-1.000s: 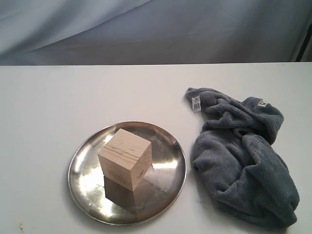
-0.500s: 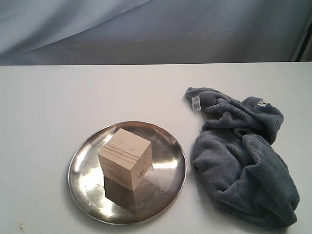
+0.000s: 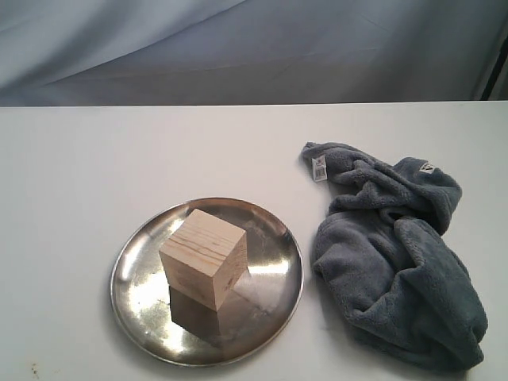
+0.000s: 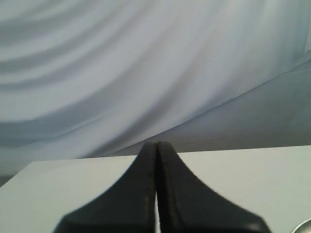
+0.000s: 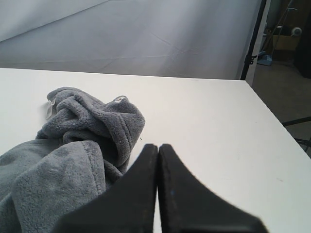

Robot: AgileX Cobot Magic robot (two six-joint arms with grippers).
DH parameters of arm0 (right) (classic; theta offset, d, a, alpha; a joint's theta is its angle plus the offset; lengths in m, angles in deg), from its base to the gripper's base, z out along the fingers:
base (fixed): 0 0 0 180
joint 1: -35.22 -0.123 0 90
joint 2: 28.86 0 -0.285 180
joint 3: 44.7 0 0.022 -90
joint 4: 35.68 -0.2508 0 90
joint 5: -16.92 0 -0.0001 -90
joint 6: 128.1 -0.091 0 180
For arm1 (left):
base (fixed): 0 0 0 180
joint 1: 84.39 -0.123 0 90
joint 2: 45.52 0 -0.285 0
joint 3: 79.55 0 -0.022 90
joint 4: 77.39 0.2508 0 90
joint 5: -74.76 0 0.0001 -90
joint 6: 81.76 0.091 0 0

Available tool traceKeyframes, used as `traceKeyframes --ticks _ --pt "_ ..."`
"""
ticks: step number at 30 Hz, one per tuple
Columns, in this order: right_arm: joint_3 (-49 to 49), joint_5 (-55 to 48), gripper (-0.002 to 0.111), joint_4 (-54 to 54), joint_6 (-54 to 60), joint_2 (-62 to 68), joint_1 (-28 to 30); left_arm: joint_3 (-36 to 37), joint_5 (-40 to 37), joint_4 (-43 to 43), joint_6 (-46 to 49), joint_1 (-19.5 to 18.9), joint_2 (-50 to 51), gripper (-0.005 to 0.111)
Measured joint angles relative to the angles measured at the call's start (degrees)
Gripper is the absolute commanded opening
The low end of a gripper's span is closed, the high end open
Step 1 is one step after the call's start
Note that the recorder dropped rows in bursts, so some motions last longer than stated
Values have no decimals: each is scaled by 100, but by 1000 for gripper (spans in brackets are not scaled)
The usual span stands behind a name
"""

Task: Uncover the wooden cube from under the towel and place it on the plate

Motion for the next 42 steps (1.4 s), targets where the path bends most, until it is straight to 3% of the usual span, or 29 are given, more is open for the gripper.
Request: traceKeyframes --ticks 6,11,42 --pt "0 0 3 0 0 0 0 415 87 0 0 0 0 0" --pt "0 0 3 0 0 0 0 423 -314 0 0 0 0 0" --pt "0 0 3 0 0 0 0 423 -314 0 0 0 0 0"
